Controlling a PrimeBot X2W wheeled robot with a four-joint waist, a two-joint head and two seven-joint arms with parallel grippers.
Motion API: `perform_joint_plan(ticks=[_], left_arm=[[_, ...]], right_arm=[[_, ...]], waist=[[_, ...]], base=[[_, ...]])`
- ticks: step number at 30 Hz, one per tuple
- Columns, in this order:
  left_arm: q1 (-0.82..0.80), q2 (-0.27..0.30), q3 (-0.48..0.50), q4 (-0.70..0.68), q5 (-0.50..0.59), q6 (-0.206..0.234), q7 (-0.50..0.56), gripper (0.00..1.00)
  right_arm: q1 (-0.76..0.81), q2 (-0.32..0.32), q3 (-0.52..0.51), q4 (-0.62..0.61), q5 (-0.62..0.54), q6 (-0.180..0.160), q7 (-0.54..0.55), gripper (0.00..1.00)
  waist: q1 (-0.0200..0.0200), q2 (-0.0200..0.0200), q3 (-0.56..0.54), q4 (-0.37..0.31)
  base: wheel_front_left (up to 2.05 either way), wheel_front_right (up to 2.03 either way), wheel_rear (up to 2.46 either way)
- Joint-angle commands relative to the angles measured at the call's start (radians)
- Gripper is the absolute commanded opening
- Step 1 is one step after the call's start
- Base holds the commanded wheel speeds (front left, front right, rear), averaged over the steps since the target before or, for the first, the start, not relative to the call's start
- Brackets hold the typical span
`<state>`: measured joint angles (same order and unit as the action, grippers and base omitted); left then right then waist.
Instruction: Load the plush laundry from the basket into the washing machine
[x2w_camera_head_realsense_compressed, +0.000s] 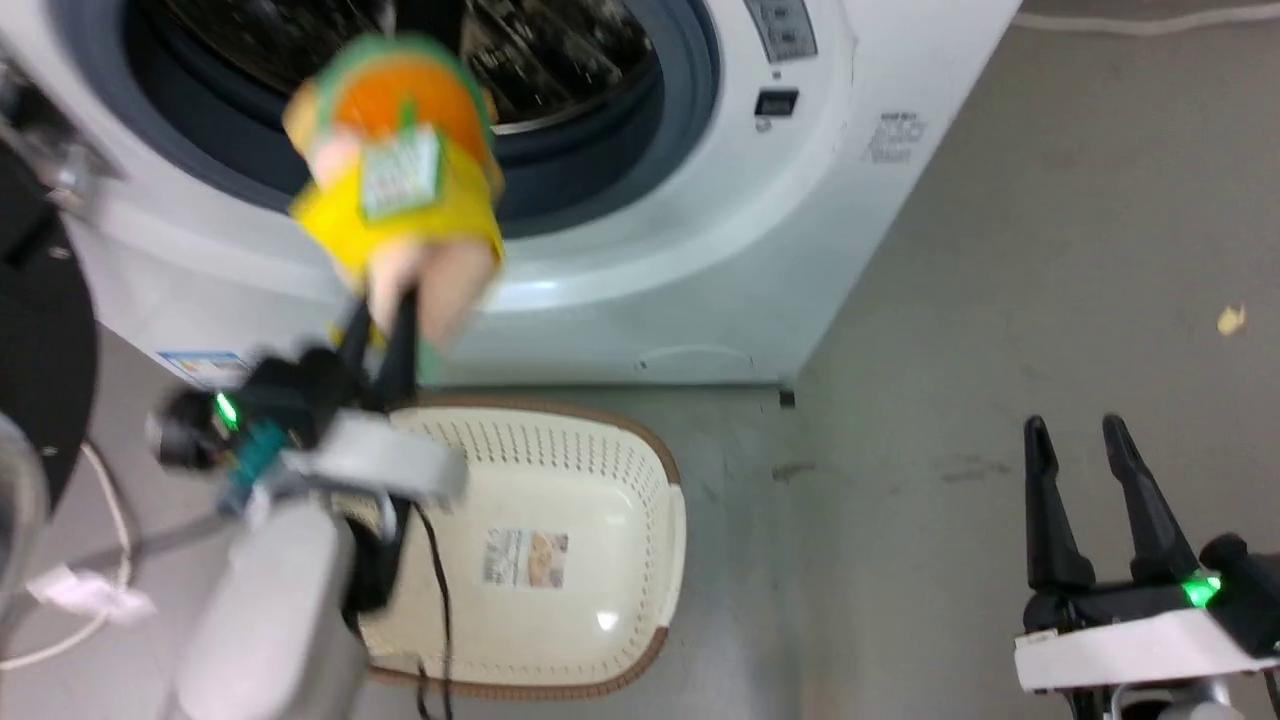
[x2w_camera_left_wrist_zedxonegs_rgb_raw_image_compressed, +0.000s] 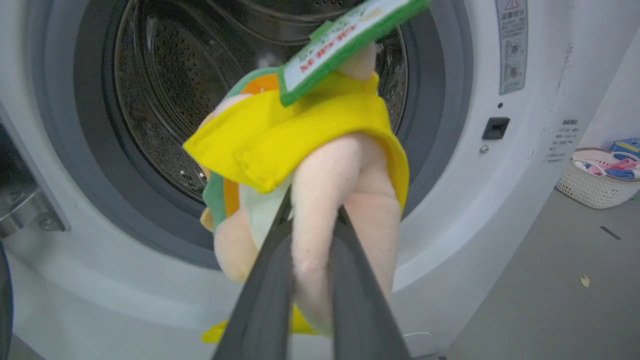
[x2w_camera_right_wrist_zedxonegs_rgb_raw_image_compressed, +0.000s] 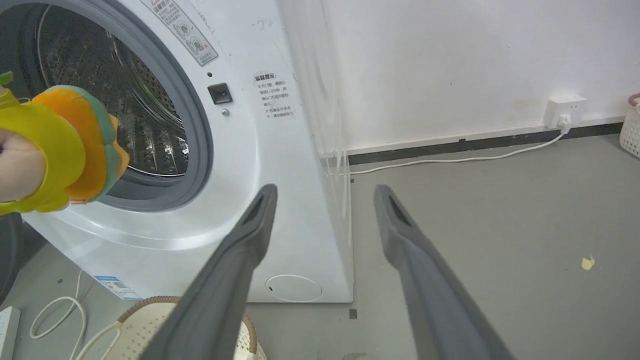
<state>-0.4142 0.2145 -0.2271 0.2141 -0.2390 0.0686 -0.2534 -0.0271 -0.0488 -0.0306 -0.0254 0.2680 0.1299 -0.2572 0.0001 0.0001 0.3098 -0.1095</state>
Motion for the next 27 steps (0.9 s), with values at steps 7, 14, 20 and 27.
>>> perform_joint_plan(ticks=[7, 14, 20, 27], left_arm=[[-0.296, 0.083, 0.024, 0.019, 0.030, -0.021, 0.126, 0.00], [-0.676, 0.176, 0.037, 0.224, 0.047, -0.072, 0.311, 0.00], [-0.842, 0.218, 0.017, 0.392, 0.084, -0.086, 0.376, 0.00], [-1.000, 0.243, -0.031, 0.574, 0.141, -0.089, 0.432, 0.00]], right_arm=[[-0.078, -0.001, 0.009, -0.015, 0.055, 0.001, -0.005, 1.00], [-0.133, -0.001, 0.031, -0.005, 0.116, 0.001, -0.005, 1.00], [-0.162, -0.001, 0.054, -0.001, 0.145, 0.001, -0.005, 1.00], [-0.180, -0.001, 0.070, 0.007, 0.171, 0.001, -0.005, 1.00]], waist=[[-0.0001, -0.0001, 0.205, -0.097], [-0.0001, -0.0001, 0.369, -0.183], [-0.0001, -0.0001, 0.424, -0.223], [-0.0001, -0.0001, 0.461, -0.256]], base=[[0.00, 0.00, 0.00], [0.00, 0.00, 0.00], [0.00, 0.00, 0.00], [0.00, 0.00, 0.00]])
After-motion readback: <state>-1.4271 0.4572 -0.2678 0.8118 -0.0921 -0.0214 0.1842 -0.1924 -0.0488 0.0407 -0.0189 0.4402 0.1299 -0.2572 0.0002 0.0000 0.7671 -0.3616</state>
